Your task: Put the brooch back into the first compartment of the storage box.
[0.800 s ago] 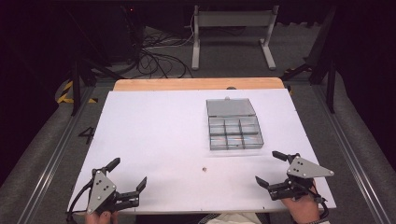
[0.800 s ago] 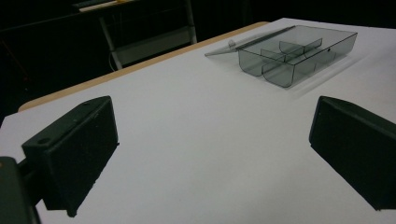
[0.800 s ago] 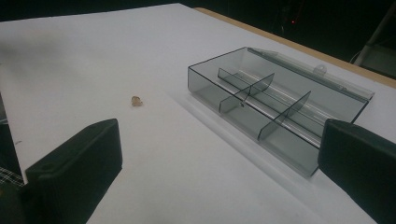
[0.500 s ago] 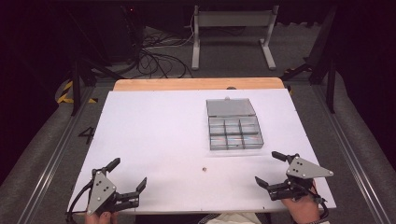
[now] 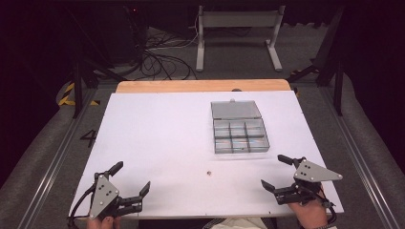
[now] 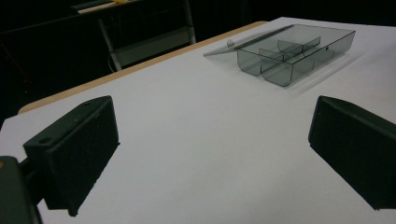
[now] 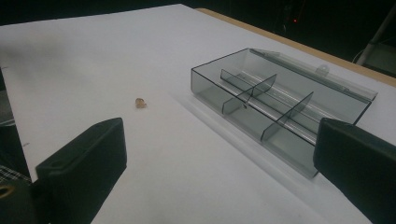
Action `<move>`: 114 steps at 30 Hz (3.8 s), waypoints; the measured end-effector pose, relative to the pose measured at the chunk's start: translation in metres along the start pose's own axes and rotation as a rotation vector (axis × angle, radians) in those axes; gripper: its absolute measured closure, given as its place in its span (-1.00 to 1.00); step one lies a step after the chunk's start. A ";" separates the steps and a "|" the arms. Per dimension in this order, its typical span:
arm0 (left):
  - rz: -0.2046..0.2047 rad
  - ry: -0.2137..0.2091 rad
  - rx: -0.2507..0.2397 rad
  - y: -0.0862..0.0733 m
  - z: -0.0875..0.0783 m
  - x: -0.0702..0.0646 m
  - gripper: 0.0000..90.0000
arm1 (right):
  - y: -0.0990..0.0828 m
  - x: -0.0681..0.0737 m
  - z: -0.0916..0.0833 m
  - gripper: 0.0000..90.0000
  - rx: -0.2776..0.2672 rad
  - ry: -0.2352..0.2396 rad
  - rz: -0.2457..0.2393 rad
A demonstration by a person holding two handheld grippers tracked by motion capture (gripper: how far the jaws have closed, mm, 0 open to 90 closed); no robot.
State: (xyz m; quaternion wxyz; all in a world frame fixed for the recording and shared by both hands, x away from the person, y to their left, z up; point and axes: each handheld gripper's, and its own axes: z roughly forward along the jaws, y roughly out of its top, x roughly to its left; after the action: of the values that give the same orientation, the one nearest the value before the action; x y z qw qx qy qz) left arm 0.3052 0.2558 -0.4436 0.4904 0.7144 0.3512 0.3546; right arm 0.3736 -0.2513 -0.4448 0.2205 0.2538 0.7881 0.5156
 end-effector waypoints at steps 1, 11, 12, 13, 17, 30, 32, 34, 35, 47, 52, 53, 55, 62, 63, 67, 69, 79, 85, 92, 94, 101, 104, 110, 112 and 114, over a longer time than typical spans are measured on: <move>-0.001 0.000 0.000 0.000 0.000 0.000 -0.95 | 0.000 0.000 0.000 -0.93 0.000 0.000 0.000; 0.002 0.003 0.003 0.000 0.001 0.000 -0.95 | 0.008 -0.001 0.003 -0.92 0.016 0.012 0.008; 0.008 0.004 0.003 0.000 0.001 0.000 -0.95 | 0.008 -0.001 0.003 -0.92 0.016 0.012 0.008; 0.006 0.004 0.005 0.000 0.001 0.000 -0.95 | 0.010 -0.001 0.005 -0.92 0.021 0.013 0.010; 0.003 0.002 0.006 0.000 0.001 0.000 -0.95 | 0.018 0.000 0.009 -0.92 0.030 0.026 0.003; 0.003 -0.001 0.009 0.000 0.002 0.000 -0.95 | 0.041 0.009 0.032 -0.92 0.044 0.074 -0.026; 0.004 -0.001 0.009 0.000 0.002 0.000 -0.95 | 0.044 0.011 0.035 -0.92 0.048 0.083 -0.028; 0.004 -0.002 0.010 0.000 0.002 0.000 -0.95 | 0.046 0.012 0.037 -0.92 0.047 0.088 -0.031; 0.004 -0.002 0.010 0.000 0.002 0.000 -0.95 | 0.049 0.014 0.041 -0.92 0.045 0.096 -0.038; 0.007 -0.003 0.009 0.000 0.002 0.000 -0.95 | 0.061 0.023 0.059 -0.92 0.059 0.133 -0.064; 0.008 -0.004 0.011 0.000 0.002 0.000 -0.95 | 0.064 0.025 0.066 -0.92 0.064 0.144 -0.070; 0.012 -0.002 0.010 0.000 0.002 0.000 -0.95 | 0.064 0.025 0.066 -0.92 0.064 0.144 -0.070; 0.011 -0.002 0.010 0.000 0.002 0.000 -0.95 | 0.066 0.026 0.068 -0.92 0.067 0.148 -0.074; 0.007 -0.005 0.011 0.000 0.002 0.000 -0.95 | 0.070 0.029 0.078 -0.93 0.075 0.165 -0.083; 0.012 -0.003 0.010 0.000 0.002 0.000 -0.95 | 0.071 0.030 0.080 -0.92 0.077 0.168 -0.084; 0.005 -0.005 0.011 0.000 0.002 0.000 -0.95 | 0.073 0.031 0.084 -0.92 0.078 0.175 -0.087; 0.006 -0.004 0.009 0.000 0.001 0.000 -0.95 | 0.075 0.032 0.088 -0.92 0.083 0.179 -0.092; 0.005 -0.005 0.010 0.000 0.001 0.000 -0.95 | 0.079 0.036 0.095 -0.92 0.092 0.197 -0.091; 0.007 -0.005 0.008 0.000 0.001 0.000 -0.95 | 0.080 0.035 0.098 -0.91 0.108 0.223 -0.055; 0.006 -0.005 0.008 0.000 0.001 0.000 -0.95 | 0.081 0.039 0.103 -0.74 0.152 0.243 -0.048; 0.007 -0.005 0.008 0.000 0.001 0.000 -0.95 | 0.082 0.042 0.108 -0.62 0.187 0.251 -0.045; 0.010 -0.003 0.007 0.000 0.001 0.001 -0.95 | 0.082 0.046 0.121 -0.43 0.253 0.258 -0.064; 0.009 -0.003 0.007 0.000 0.001 0.001 -0.95 | 0.080 0.048 0.127 -0.39 0.284 0.259 -0.069; 0.008 -0.004 0.006 0.000 0.001 0.001 -0.95 | 0.077 0.049 0.138 -0.32 0.338 0.260 -0.080; 0.010 -0.005 0.007 0.000 0.001 0.001 -0.95 | 0.077 0.049 0.139 -0.30 0.345 0.261 -0.084; 0.010 -0.005 0.007 0.000 0.001 0.001 -0.95 | 0.076 0.050 0.142 -0.27 0.361 0.261 -0.087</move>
State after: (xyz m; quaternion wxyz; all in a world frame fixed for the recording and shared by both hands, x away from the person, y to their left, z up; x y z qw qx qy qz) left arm 0.3067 0.2561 -0.4438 0.4868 0.7188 0.3479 0.3539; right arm 0.4350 -0.0947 -0.4314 0.0898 0.1858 0.8997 0.3848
